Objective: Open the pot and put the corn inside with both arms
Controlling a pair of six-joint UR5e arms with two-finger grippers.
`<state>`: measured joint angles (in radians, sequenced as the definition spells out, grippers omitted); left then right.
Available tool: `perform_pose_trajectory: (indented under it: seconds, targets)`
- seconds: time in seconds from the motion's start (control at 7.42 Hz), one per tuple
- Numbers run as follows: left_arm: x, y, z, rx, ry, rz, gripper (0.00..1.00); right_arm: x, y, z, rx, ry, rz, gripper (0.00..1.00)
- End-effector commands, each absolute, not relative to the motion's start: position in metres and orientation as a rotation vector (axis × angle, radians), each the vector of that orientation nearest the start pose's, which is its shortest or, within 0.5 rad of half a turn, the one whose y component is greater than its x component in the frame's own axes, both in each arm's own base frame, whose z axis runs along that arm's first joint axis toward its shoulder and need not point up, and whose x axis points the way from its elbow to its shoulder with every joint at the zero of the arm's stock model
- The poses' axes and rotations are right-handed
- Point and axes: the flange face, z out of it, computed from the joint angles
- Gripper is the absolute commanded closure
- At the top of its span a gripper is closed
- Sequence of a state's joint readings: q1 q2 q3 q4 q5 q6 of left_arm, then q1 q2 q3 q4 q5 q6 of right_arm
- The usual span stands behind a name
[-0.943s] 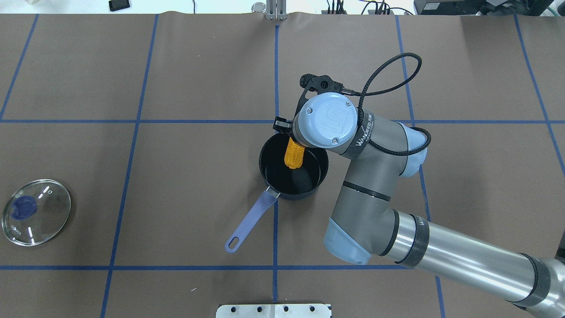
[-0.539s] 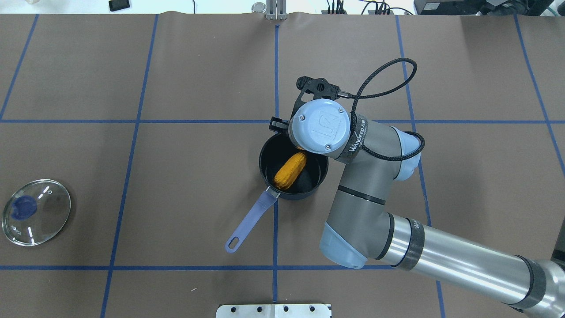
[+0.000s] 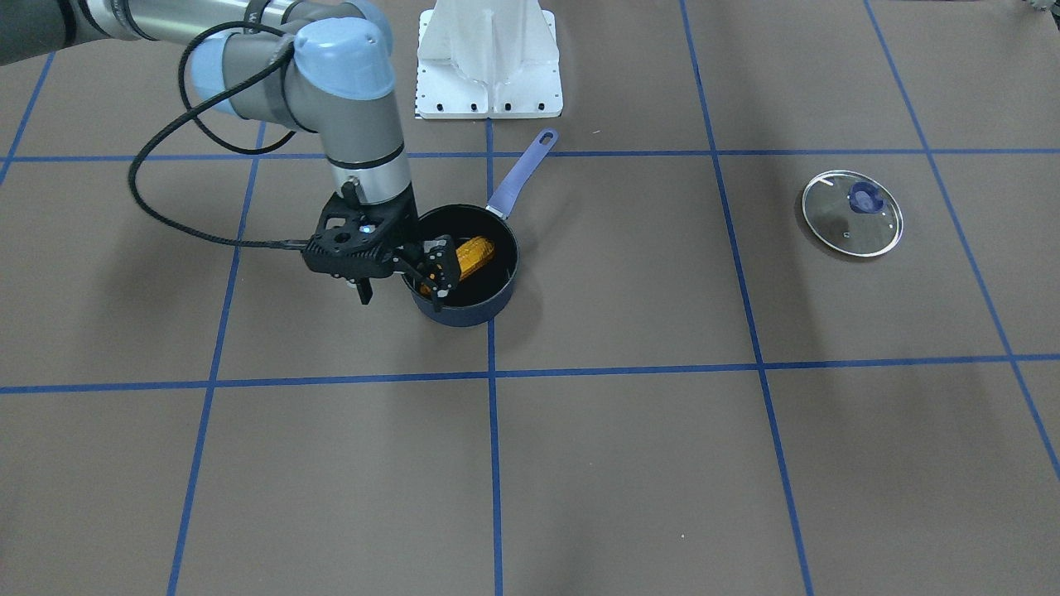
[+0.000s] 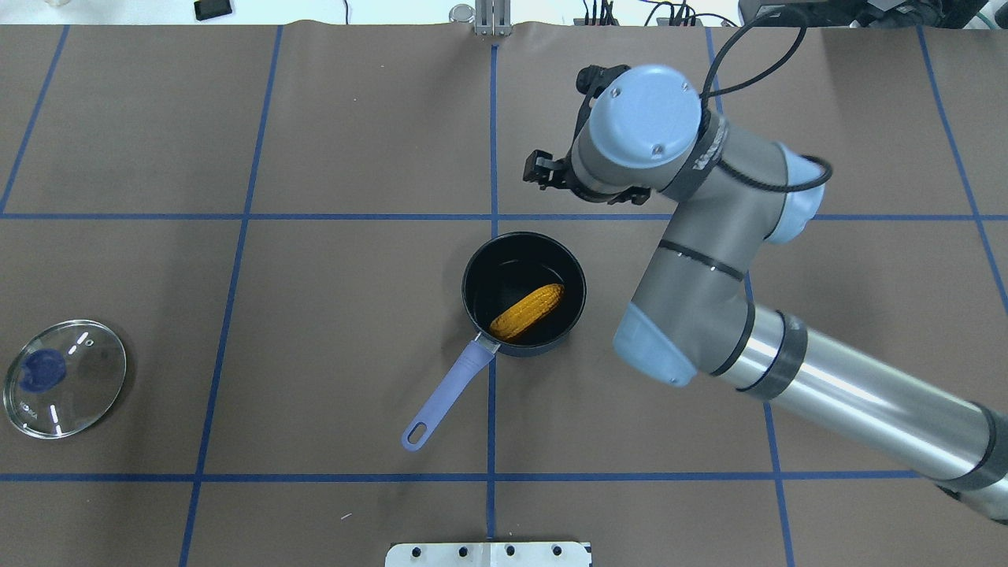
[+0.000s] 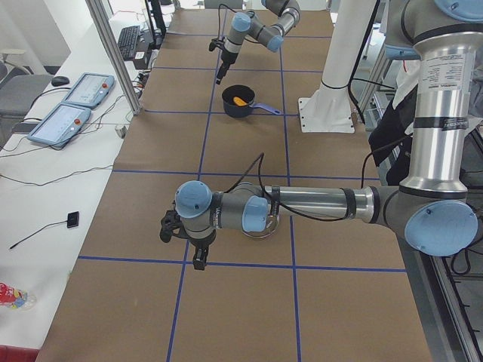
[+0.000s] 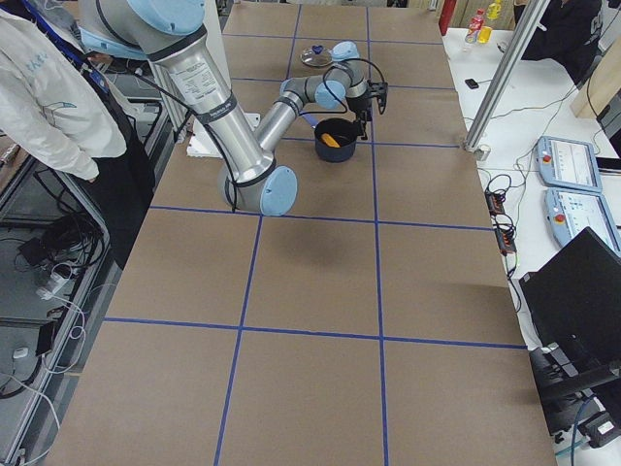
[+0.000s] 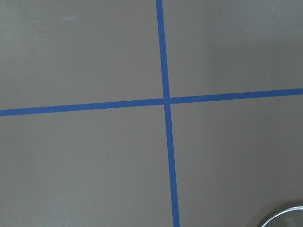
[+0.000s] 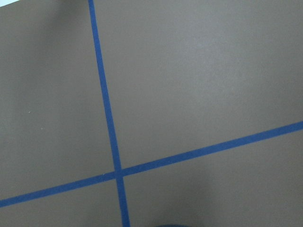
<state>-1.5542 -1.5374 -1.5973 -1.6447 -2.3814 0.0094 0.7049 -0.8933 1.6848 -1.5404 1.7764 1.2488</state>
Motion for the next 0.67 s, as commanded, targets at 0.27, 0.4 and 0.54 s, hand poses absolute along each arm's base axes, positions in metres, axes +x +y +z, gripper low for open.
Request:
perform_pose_trajectory:
  seconds: [0.27,0.4,0.54]
  targets:
    - [-0.053,-0.457,0.653,0.056,0.804,0.057,0.01,-0.216,-0.612,0.357,0.207,-0.752,-0.133,0.0]
    - [-0.054,-0.456,0.653,0.057,0.804,0.056,0.01,-0.157,-0.608,0.411,0.192,-0.735,-0.155,0.0]
    - [-0.053,-0.456,0.655,0.053,0.804,0.056,0.01,-0.108,-0.593,0.465,0.168,-0.716,-0.167,0.0]
